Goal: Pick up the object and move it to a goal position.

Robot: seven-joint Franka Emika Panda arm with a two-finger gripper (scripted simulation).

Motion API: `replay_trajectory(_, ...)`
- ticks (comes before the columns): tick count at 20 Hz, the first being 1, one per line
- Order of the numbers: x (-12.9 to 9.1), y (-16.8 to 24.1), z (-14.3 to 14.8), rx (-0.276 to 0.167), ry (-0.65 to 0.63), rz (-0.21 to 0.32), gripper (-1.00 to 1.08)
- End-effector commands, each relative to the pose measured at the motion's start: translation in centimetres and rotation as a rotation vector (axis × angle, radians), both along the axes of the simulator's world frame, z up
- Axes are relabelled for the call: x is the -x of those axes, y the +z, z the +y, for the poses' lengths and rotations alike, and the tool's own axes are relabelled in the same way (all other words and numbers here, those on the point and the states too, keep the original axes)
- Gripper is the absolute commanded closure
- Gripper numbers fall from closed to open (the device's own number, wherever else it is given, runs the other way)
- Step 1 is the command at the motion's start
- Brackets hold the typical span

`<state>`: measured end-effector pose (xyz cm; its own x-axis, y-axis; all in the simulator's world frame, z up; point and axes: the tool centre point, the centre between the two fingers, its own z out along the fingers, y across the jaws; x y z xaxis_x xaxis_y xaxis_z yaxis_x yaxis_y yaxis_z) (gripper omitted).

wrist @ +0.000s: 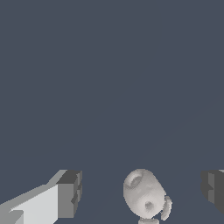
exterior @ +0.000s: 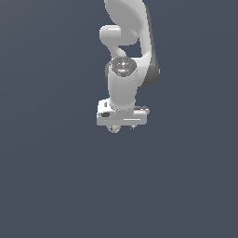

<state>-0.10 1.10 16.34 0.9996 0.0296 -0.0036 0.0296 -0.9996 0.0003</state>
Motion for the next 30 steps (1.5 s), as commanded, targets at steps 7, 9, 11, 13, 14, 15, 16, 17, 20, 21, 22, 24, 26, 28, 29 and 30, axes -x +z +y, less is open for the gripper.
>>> replay_trajectory(7, -0.4, 0.6, -1.5, 0.014, 0.011, -0.014, -0.92)
replay_trajectory(9, -0.6, 0.9, -2.1, 0.019, 0.015, -0.020, -0.92)
replay_trajectory(11, -0.7, 1.0, -2.4, 0.022, 0.016, -0.023, -0.92)
replay_trajectory(13, -0.6, 1.0, -2.3, 0.022, 0.015, -0.022, -0.92)
replay_trajectory(14, -0.6, 1.0, -2.3, 0.021, 0.016, -0.022, -0.92)
replay_trajectory(15, -0.6, 0.9, -2.3, 0.021, 0.019, -0.021, -0.92)
replay_trajectory(16, -0.5, 0.9, -2.3, 0.021, 0.022, -0.021, -0.92)
replay_trajectory(17, -0.5, 0.8, -2.3, 0.021, 0.027, -0.021, -0.92)
replay_trajectory(20, -0.2, 0.5, -2.5, 0.021, 0.048, -0.020, -0.92)
replay_trajectory(21, 0.0, 0.3, -2.5, 0.021, 0.057, -0.020, -0.92)
replay_trajectory(22, 0.1, 0.2, -2.5, 0.020, 0.068, -0.019, -0.92)
replay_trajectory(24, 0.5, -0.2, -2.6, 0.020, 0.093, -0.018, -0.92)
replay_trajectory(26, 0.9, -0.6, -2.8, 0.019, 0.123, -0.017, -0.92)
replay_trajectory(28, 1.4, -1.1, -2.9, 0.018, 0.157, -0.016, -0.92)
replay_trajectory(29, 1.7, -1.4, -3.0, 0.018, 0.176, -0.015, -0.92)
replay_trajectory(30, 2.0, -1.7, -3.0, 0.017, 0.197, -0.014, -0.92)
